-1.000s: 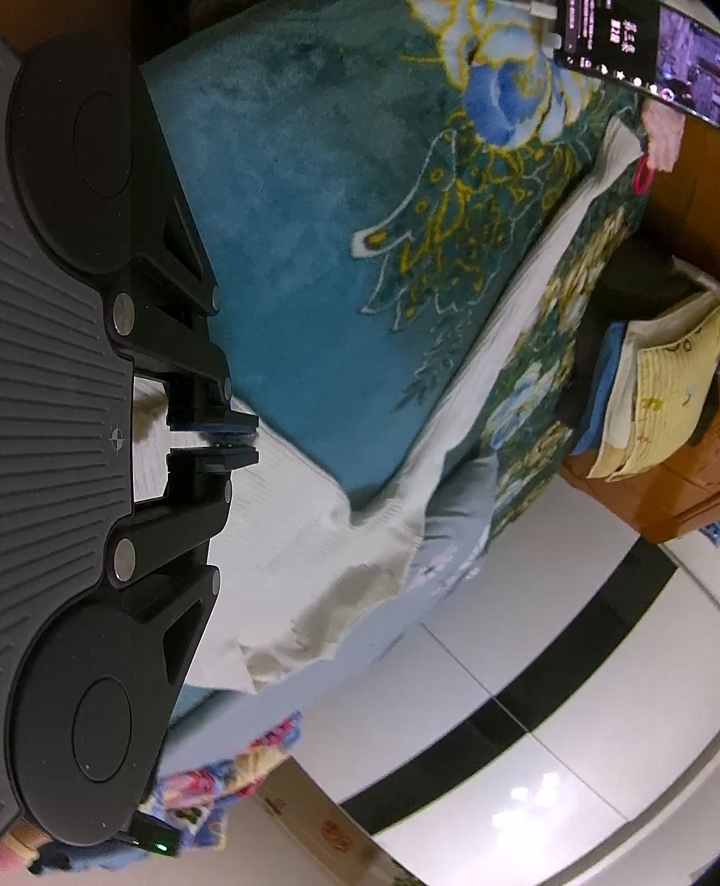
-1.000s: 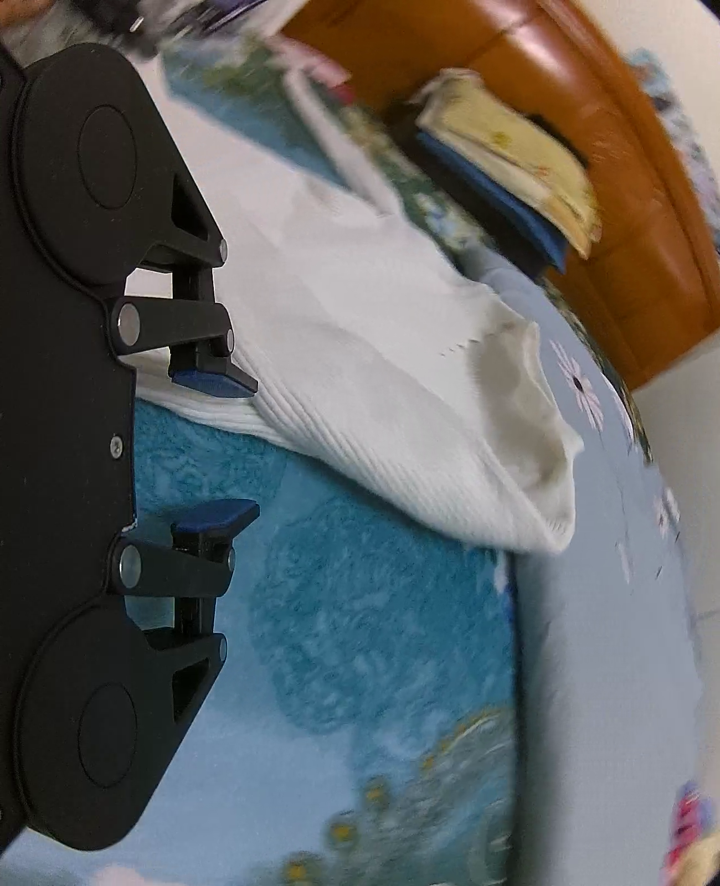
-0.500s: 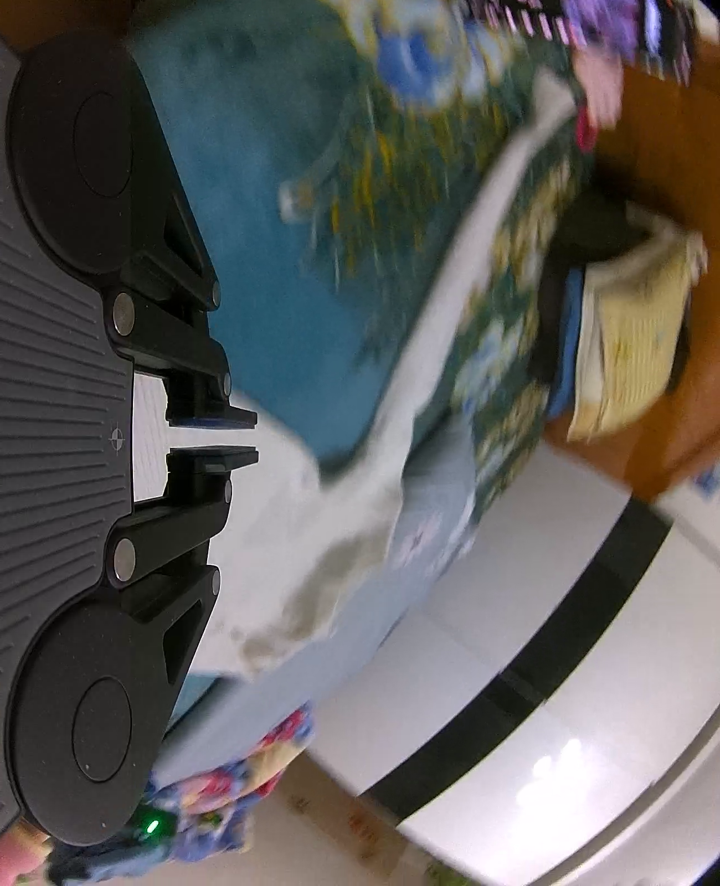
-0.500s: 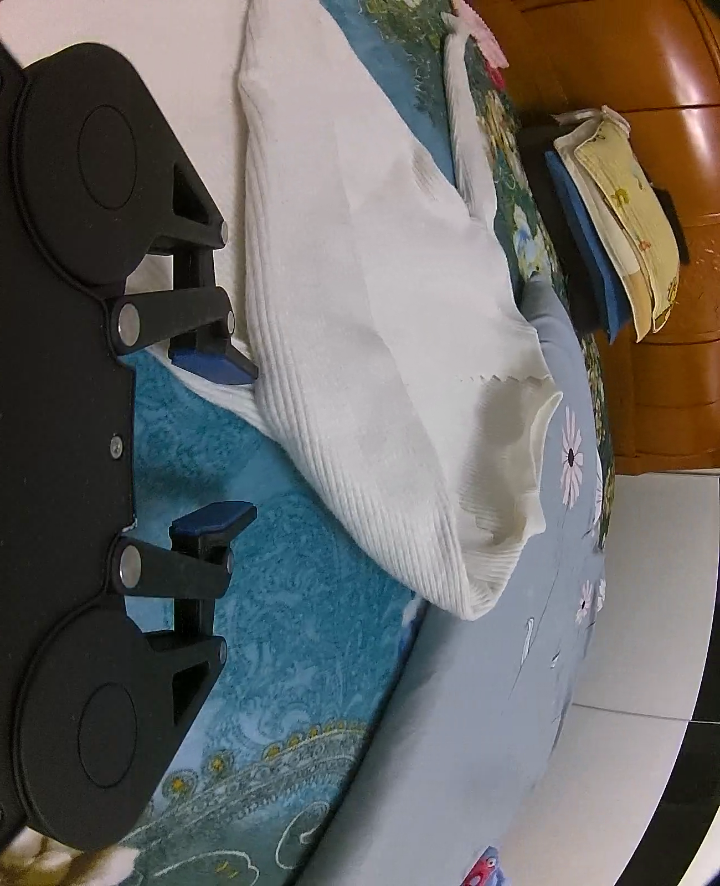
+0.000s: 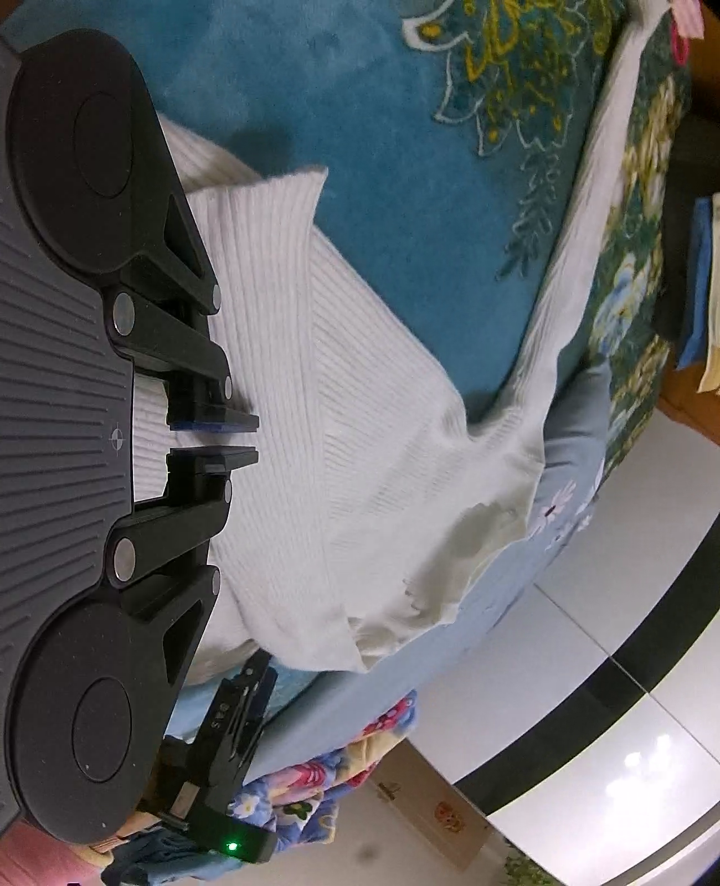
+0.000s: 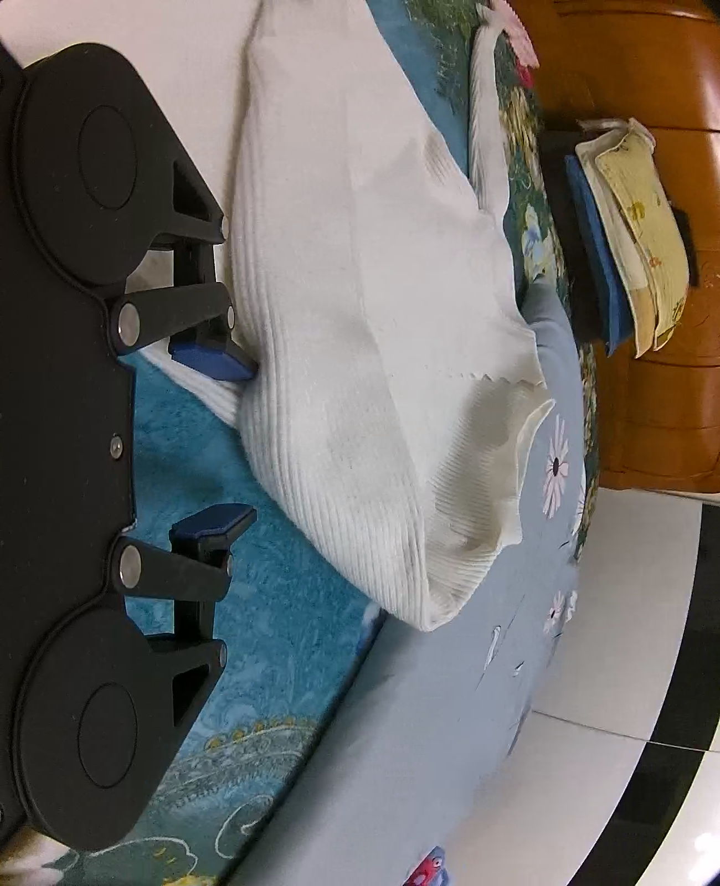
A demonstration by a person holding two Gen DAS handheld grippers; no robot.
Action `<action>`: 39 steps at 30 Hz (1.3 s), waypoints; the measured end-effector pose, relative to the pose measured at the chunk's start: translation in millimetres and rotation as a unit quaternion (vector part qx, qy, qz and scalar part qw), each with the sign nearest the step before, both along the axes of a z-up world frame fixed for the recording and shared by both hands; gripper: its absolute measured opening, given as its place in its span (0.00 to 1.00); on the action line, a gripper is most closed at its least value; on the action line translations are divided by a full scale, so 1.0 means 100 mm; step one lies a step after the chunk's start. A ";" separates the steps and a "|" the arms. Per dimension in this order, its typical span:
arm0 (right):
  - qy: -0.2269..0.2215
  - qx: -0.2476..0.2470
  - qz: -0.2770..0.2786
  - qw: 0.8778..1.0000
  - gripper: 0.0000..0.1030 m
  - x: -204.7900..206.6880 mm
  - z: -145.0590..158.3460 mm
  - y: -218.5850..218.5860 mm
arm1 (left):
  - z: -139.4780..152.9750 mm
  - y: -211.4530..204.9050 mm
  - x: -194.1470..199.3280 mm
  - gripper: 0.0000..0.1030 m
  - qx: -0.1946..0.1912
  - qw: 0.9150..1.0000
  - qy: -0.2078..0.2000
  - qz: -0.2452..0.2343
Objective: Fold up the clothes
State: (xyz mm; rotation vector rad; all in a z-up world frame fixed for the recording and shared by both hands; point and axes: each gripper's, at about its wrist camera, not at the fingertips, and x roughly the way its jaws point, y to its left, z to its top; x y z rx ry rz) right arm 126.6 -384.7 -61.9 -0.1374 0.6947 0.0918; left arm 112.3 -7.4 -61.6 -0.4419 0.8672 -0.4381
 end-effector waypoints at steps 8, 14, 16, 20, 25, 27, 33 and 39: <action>-0.049 0.038 -0.036 0.997 0.47 0.09 0.03 -0.08 | 0.01 -0.02 0.01 0.03 0.005 1.000 -0.001 -0.003; -0.089 0.061 -0.047 0.993 0.47 0.19 0.22 -0.10 | 0.08 -0.07 0.00 0.07 0.012 1.000 -0.006 -0.009; -0.082 0.061 -0.043 0.994 0.47 0.26 0.24 -0.10 | 0.15 -0.13 -0.02 0.11 0.015 1.000 -0.014 -0.019; -0.069 0.062 -0.041 0.995 0.47 0.36 0.22 -0.09 | 0.28 -0.38 -0.04 0.14 0.015 0.997 -0.038 -0.065; -0.062 0.071 -0.042 0.995 0.47 0.43 0.23 -0.08 | 0.29 -0.82 0.13 0.15 0.045 0.991 -0.049 -0.113; -0.058 0.075 -0.044 0.995 0.47 0.45 0.24 -0.08 | 0.28 -1.02 0.20 0.17 0.058 0.988 -0.056 -0.134; -0.050 0.076 -0.041 0.995 0.48 0.50 0.23 -0.09 | 0.16 -1.51 0.38 0.24 0.107 0.980 -0.062 -0.153; -0.045 0.081 -0.038 0.995 0.48 0.54 0.23 -0.11 | 0.17 -1.74 0.40 0.34 0.151 0.971 -0.091 -0.164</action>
